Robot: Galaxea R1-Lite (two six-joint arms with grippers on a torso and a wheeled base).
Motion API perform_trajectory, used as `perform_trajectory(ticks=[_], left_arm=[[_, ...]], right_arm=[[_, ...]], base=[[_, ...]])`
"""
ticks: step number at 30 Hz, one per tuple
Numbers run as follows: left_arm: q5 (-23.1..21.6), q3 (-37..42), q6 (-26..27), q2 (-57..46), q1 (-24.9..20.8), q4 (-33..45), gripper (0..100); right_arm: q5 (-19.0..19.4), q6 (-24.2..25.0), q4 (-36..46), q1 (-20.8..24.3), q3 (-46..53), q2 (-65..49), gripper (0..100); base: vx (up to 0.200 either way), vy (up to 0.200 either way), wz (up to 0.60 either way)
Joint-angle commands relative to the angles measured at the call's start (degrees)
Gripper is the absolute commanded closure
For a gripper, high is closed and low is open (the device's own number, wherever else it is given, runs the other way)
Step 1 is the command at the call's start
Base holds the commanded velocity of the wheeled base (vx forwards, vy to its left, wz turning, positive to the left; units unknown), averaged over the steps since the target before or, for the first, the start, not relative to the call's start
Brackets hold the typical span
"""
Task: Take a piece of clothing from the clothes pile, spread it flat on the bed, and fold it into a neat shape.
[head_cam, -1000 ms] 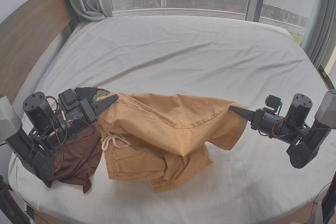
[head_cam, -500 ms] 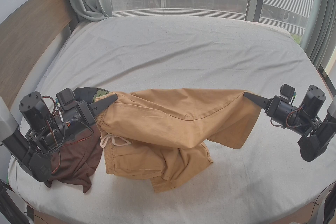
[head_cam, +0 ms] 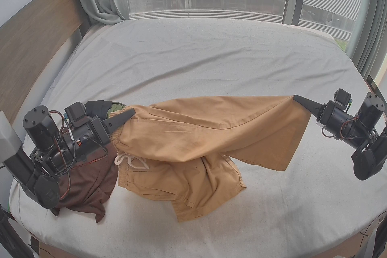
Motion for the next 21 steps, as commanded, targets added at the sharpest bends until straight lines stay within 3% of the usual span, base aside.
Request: perform_trajectory(ticks=[1, 18, 21], left_arm=[[0.12, -0.5, -0.03, 0.44, 0.28, -0.05, 100], [1.0, -3.75, -0.82, 0.79, 2.21, -0.05, 100], [3.46, -4.98, -2.84, 0.7, 2.3, -0.05, 100]], right_arm=[[0.14, 0.01, -0.06, -0.66, -0.34, -0.08, 100], [1.72, 0.01, -0.06, -2.51, -0.43, 0.36, 100], [2.34, 0.01, -0.06, -2.95, -0.25, 0.36, 100]], base=[[0.0, 0.0, 0.0], [0.0, 0.0, 0.0], [0.0, 0.0, 0.0]])
